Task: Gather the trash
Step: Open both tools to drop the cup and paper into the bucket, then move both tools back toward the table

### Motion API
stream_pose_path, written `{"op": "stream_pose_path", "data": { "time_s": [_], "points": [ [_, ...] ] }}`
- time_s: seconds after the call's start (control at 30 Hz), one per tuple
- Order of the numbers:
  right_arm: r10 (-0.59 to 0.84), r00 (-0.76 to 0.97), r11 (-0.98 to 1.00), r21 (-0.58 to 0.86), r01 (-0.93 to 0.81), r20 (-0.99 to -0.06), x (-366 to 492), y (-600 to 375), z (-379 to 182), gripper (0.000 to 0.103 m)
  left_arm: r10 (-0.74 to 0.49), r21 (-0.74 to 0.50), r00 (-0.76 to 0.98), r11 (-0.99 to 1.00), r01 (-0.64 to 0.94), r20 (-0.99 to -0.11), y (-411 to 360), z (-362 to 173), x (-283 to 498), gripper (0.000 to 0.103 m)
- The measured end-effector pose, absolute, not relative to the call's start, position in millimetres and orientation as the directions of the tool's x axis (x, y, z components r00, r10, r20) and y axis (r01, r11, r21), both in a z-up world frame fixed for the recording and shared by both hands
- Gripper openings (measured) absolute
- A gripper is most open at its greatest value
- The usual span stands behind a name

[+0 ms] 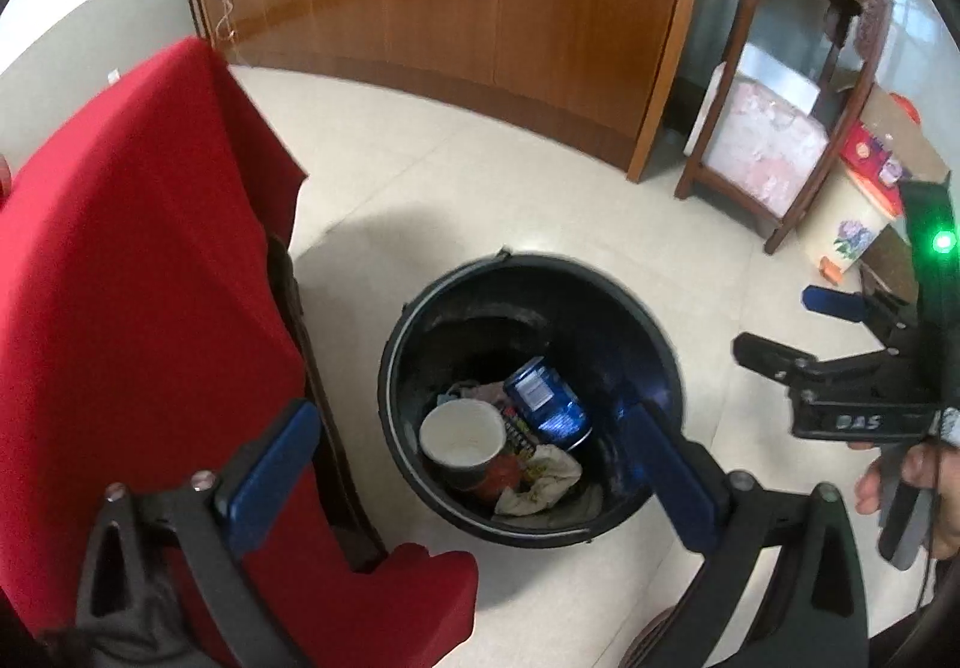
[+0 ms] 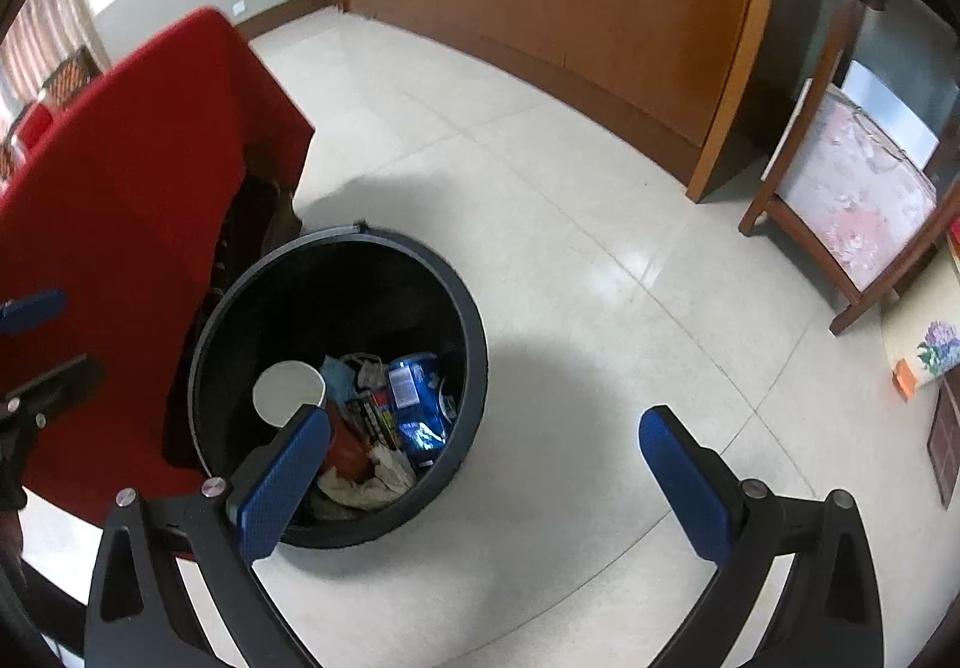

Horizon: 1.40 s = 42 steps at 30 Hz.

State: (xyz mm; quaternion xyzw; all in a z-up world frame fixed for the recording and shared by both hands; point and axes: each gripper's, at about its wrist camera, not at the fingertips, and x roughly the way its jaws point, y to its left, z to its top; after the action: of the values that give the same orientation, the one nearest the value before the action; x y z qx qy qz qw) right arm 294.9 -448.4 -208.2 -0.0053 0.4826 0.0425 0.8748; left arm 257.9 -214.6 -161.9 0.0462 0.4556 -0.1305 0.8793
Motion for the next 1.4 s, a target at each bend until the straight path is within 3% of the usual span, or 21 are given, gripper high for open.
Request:
{"op": "stream_pose_path", "data": {
  "time_s": [0.23, 0.93, 1.17, 1.4],
  "points": [
    [0.039, 0.623, 0.999, 0.019, -0.039, -0.781, 285.6, -435.1, -161.8, 0.103, -0.186, -0.028, 0.639, 0.968, 0.249, -0.746, -204.2, -115.1, 252.0, 0.103],
    [0.108, 0.72, 0.988, -0.005, -0.153, -0.685, 255.0, -357.0, -77.9, 0.103, -0.123, -0.023, 0.74, 0.989, 0.143, -0.661, -136.4, -69.8, 225.1, 0.103],
    [0.244, 0.759, 0.963, 0.061, -0.261, -0.603, 247.6, -293.0, -45.4, 0.103, -0.035, -0.013, 0.796, 0.999, 0.034, -0.604, -71.3, -46.5, 205.4, 0.103],
    [0.309, 0.697, 0.915, 0.002, -0.403, -0.647, 251.6, -192.5, -38.1, 0.103, 0.101, -0.031, 0.805, 0.989, -0.147, -0.584, 34.1, -42.8, 180.5, 0.103]
  ]
}}
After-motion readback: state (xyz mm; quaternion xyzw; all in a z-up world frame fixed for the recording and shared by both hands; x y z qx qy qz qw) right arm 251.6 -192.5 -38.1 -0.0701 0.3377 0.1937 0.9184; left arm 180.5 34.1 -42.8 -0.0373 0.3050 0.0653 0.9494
